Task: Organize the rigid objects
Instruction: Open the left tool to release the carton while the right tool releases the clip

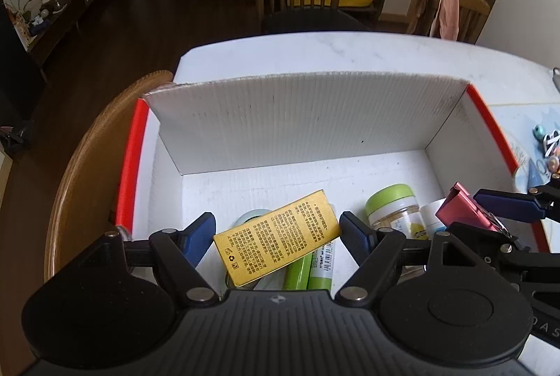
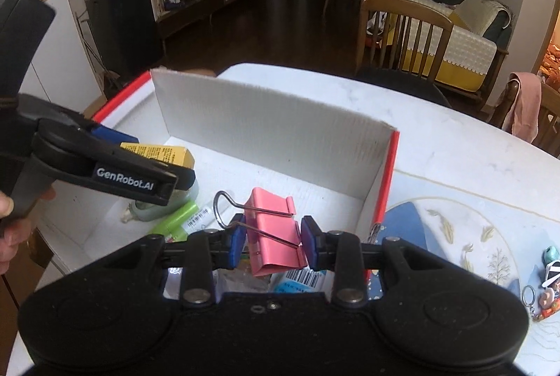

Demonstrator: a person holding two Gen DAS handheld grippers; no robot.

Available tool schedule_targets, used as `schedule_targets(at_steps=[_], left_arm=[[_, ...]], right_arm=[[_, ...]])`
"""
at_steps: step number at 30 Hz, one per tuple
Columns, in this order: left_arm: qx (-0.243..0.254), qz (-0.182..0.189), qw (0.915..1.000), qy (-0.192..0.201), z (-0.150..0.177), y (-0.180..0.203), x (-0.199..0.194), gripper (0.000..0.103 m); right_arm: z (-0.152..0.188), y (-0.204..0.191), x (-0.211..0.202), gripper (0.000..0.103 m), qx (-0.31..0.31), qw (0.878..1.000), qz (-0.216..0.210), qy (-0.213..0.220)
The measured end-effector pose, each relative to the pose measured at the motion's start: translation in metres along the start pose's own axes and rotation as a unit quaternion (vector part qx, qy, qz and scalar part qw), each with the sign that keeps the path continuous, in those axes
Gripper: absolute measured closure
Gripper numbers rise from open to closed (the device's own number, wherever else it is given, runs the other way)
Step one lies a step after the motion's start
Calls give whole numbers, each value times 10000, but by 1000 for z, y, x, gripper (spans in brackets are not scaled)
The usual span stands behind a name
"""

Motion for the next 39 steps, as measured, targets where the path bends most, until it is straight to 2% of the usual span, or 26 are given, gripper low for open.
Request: schedule_targets(at_steps=[7,10,17,21,32,39], left_arm=[[40,-64,9998,-192,4,-2,11,25],[46,-115,9996,-259,3,-2,13,25],[219,-294,9980,-506,3,4,18,25],[192,-307,9980,-511,3,4,17,26],[102,-85,9999,-66,9,12,-12,25],[126,17,9998,174,20,24,-39,25]], right_arm=[[8,-2,11,70,2,9998,112,-180],[9,-4,11,75,-13,9998,108,-185],[9,-2,8,69,-13,9997,147,-193],[12,3,3,64,58,9997,67,-225],[21,16,-20,61,300,9994,-87,-147],[21,20,-45,56,388,9990,-200,114]])
Point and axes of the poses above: each gripper's, at about its wrist camera, not at the fingertips, and x roughly the way its jaws point, y to its right, z to its underside, the point moved 2 cm from there along x, roughly the way its jaws point, and after that the axes turned 15 degrees about z, right-handed, at the moved point
